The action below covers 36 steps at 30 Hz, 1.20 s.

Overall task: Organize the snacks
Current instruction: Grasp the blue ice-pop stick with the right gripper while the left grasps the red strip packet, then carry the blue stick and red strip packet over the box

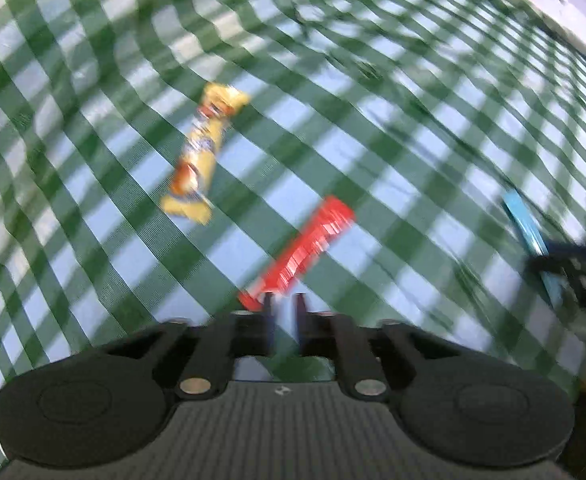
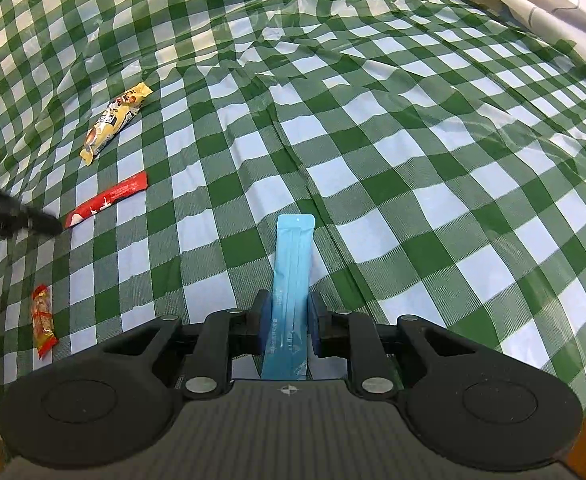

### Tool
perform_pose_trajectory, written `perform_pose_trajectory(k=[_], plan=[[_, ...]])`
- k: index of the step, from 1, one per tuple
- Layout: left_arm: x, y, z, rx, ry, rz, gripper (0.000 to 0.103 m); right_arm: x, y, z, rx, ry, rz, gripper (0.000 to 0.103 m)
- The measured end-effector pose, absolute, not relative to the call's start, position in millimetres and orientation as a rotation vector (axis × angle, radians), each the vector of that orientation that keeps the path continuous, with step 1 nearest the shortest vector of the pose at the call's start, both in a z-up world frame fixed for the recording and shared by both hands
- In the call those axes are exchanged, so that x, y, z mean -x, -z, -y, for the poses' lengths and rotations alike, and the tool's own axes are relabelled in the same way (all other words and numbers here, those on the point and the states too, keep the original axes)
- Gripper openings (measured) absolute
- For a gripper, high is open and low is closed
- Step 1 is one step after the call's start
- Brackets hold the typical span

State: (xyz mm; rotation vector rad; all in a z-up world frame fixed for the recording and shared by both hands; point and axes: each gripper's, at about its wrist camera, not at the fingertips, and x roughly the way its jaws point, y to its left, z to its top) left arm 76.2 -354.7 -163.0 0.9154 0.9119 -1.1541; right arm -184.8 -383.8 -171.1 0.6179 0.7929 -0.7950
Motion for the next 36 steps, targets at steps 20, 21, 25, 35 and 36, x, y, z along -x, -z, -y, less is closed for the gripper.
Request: perform_pose_trajectory(k=[20, 21, 25, 35, 36], plan=[[-74, 147, 359, -0.670, 1.020, -1.018, 0.009, 187, 168, 380, -0.632, 0.816, -0.761, 0.020], [-68, 138, 354, -0.676, 1.014, -0.997, 0.009, 188, 166, 379, -0.629, 0.816, -0.756, 0.020], [-48, 104, 334, -0.672, 1.004, -0.944, 0.009, 193, 148, 366, -0.628, 0.813, -0.728, 0.020], [-6, 32, 245, -0.604, 0.939, -0.936, 0.009, 209, 84, 298, -0.578, 0.721, -0.665, 0.020], [-3, 26, 232, -0.595, 0.926, -0.933, 0.009, 210, 78, 289, -0.573, 0.708, -0.660, 0.020]])
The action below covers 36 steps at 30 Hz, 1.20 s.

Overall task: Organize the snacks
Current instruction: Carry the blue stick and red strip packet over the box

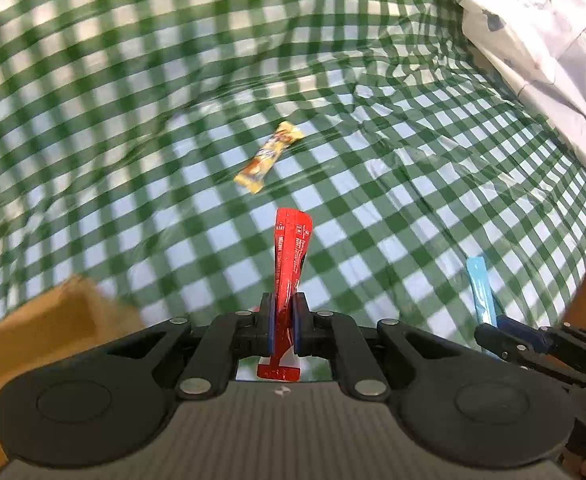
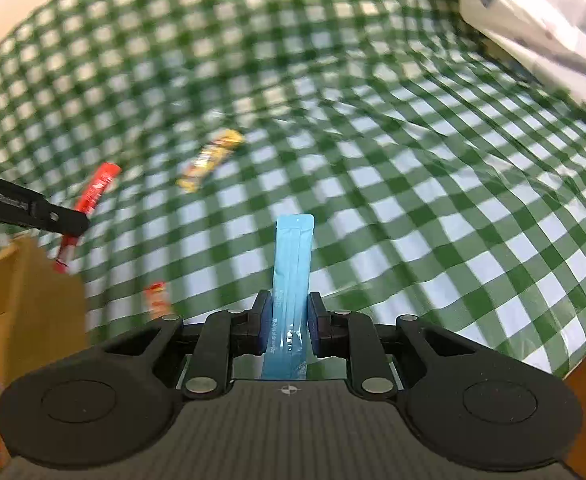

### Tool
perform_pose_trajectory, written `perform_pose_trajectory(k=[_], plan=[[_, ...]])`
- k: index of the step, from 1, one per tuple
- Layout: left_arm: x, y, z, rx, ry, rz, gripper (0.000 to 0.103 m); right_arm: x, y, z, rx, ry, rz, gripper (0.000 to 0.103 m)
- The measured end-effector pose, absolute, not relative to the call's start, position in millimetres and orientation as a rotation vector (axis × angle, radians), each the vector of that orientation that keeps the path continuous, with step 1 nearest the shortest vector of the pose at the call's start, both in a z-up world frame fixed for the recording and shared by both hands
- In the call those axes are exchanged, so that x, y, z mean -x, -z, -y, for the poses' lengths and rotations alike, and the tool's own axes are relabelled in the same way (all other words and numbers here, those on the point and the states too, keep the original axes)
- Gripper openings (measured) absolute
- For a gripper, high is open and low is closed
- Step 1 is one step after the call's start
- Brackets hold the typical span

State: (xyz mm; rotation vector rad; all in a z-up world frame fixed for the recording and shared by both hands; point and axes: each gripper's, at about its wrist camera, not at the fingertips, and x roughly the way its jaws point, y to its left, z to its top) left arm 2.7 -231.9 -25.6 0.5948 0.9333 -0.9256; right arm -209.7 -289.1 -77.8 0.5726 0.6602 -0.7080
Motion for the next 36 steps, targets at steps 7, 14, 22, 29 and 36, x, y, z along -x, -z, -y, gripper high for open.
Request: perform_pose_trajectory(k=[7, 14, 22, 29, 36], plan=[[12, -15, 124, -0.512, 0.817, -0.937, 0.009, 206, 30, 209, -0.522, 0.549, -0.625, 0.020], [25, -38, -1, -0.411, 0.674, -0.936, 0.009, 189, -6, 119, -0.432, 0.358, -0.622, 0.020], [40, -32, -110, -0.319, 0.540, -0.962, 0.009, 175, -11, 31, -0.348, 0.217, -0.702, 0.020], [44, -20, -155, -0.266, 0.503, -0.996, 0.009, 174, -12, -9, -0.280, 0.178, -0.737, 0.020], [44, -21, -157, -0.246, 0.522, -0.976, 0.009, 176, -15, -19, -0.244, 0.187, -0.751, 0.020]])
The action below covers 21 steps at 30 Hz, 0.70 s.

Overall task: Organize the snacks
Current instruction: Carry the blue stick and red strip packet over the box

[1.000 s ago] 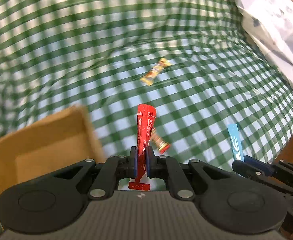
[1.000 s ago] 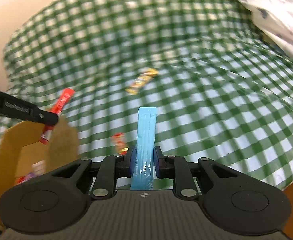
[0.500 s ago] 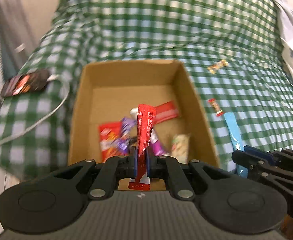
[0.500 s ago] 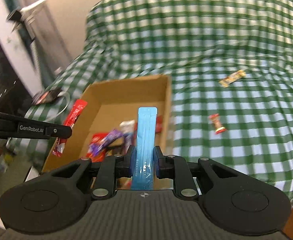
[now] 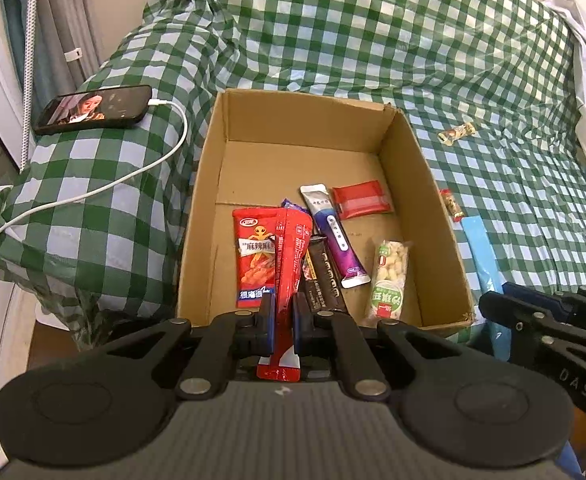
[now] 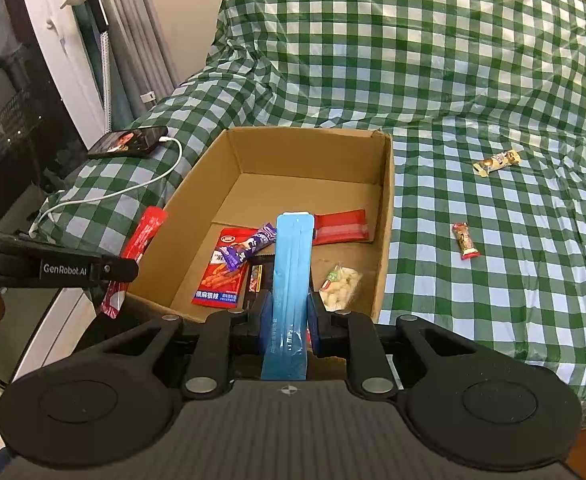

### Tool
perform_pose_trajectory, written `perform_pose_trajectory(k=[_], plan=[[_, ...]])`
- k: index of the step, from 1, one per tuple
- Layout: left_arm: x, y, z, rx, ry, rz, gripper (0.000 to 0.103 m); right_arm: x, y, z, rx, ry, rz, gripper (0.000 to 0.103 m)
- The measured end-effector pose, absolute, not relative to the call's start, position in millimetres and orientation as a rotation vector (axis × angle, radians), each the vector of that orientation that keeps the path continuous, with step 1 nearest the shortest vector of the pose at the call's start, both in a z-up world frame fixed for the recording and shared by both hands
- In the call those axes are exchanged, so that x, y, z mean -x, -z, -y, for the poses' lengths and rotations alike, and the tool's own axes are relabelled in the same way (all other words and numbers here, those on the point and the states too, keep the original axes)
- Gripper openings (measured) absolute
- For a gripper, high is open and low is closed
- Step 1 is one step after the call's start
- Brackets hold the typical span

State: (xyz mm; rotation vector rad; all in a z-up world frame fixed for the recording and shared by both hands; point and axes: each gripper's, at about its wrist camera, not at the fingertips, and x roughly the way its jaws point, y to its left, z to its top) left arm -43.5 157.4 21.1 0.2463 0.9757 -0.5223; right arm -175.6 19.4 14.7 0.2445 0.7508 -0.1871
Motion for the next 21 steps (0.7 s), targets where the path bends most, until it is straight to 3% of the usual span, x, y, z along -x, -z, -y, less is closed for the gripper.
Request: perform_pose_trajectory(k=[21], plan=[[11, -16, -142, -0.255, 0.506, -0.971, 0.009, 143, -16, -10, -0.205, 0.195, -0.772, 0.020]])
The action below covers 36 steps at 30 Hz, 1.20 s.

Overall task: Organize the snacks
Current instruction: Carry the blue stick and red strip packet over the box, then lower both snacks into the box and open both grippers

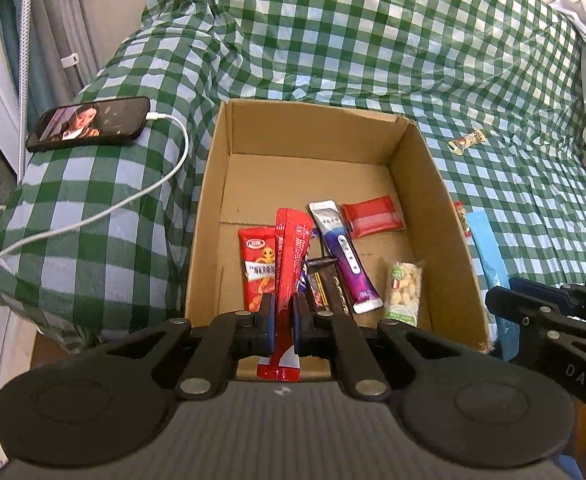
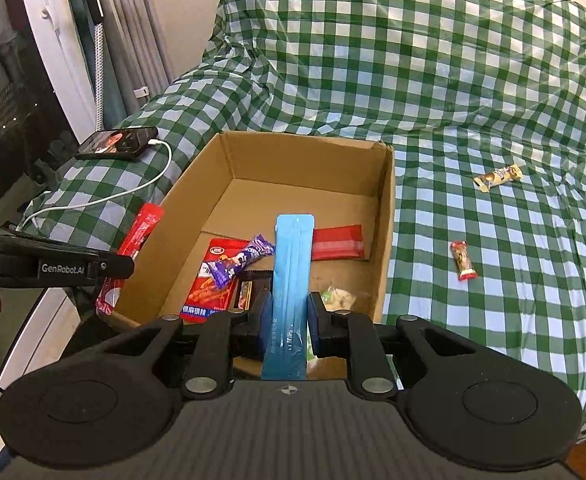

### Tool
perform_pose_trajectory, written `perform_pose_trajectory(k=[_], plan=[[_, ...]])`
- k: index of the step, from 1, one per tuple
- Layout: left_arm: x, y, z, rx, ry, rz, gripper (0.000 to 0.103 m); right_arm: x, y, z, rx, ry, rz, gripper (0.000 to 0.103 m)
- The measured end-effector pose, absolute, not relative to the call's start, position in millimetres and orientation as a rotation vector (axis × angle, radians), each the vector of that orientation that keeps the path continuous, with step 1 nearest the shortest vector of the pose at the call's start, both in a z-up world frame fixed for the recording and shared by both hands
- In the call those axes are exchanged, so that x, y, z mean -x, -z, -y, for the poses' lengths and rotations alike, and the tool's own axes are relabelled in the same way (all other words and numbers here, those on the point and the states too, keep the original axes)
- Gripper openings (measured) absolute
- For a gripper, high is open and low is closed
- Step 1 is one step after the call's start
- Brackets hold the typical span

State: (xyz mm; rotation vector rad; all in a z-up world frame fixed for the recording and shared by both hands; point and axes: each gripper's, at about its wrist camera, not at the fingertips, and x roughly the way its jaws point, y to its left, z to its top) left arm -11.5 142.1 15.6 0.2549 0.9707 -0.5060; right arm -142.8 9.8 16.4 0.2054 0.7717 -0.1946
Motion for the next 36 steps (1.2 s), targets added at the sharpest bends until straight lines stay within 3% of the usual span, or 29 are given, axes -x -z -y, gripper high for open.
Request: perform_pose_trajectory(k=[36], plan=[[-99, 60, -74, -0.360, 0.458, -1.171, 0.009, 25, 52, 51, -0.305, 0.191, -0.920, 0.020]])
